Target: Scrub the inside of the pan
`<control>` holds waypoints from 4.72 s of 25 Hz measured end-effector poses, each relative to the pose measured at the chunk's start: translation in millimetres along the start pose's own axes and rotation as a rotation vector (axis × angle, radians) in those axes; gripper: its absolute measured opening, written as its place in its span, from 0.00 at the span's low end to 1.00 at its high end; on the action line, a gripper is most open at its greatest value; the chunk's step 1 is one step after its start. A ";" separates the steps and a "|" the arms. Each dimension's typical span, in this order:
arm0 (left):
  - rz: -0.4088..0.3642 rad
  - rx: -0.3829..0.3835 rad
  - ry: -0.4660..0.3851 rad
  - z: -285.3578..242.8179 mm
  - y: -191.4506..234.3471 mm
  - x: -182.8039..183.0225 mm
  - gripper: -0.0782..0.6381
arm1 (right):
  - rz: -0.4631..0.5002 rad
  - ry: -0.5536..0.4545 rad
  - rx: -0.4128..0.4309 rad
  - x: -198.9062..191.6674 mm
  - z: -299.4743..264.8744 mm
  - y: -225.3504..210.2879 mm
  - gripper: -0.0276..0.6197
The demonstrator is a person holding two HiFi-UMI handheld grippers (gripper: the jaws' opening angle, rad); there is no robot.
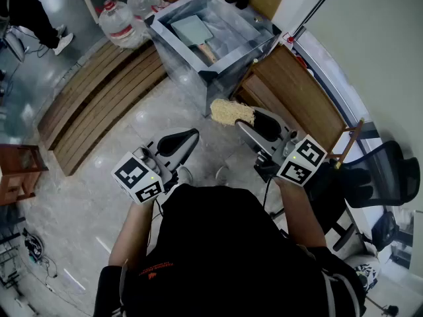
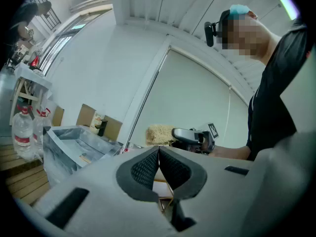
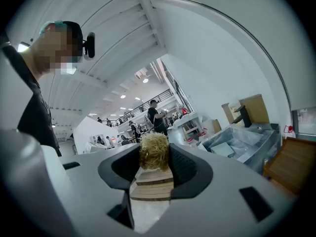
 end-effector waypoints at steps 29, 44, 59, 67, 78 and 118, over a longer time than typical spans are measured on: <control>-0.001 0.103 -0.008 -68.6 -39.3 -22.6 0.13 | -0.058 -0.011 0.094 4.3 61.6 -63.5 0.32; 0.005 0.108 -0.019 -91.8 14.8 -18.0 0.13 | -0.059 0.006 0.076 19.0 27.2 -107.5 0.32; 0.091 0.088 -0.032 -68.4 187.2 10.7 0.13 | -0.069 0.087 0.017 35.0 -127.9 -158.4 0.32; 0.108 0.042 -0.018 -44.1 304.8 46.1 0.13 | -0.094 0.131 -0.036 51.4 -241.8 -184.2 0.32; 0.131 0.036 -0.011 -17.9 418.5 73.8 0.13 | -0.093 0.175 -0.086 62.4 -350.7 -215.1 0.32; 0.213 0.277 0.007 -59.0 555.1 36.1 0.13 | -0.016 0.421 0.060 25.4 -521.8 -369.2 0.32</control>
Point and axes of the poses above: the fingertips, and each gripper's own axes: z backward along the fingers, y to its left, x out of its top, the point moved 8 cm from there along z, backward along the fingers, and after that the axes turned 13 degrees about -x, right-handed, at the moved point
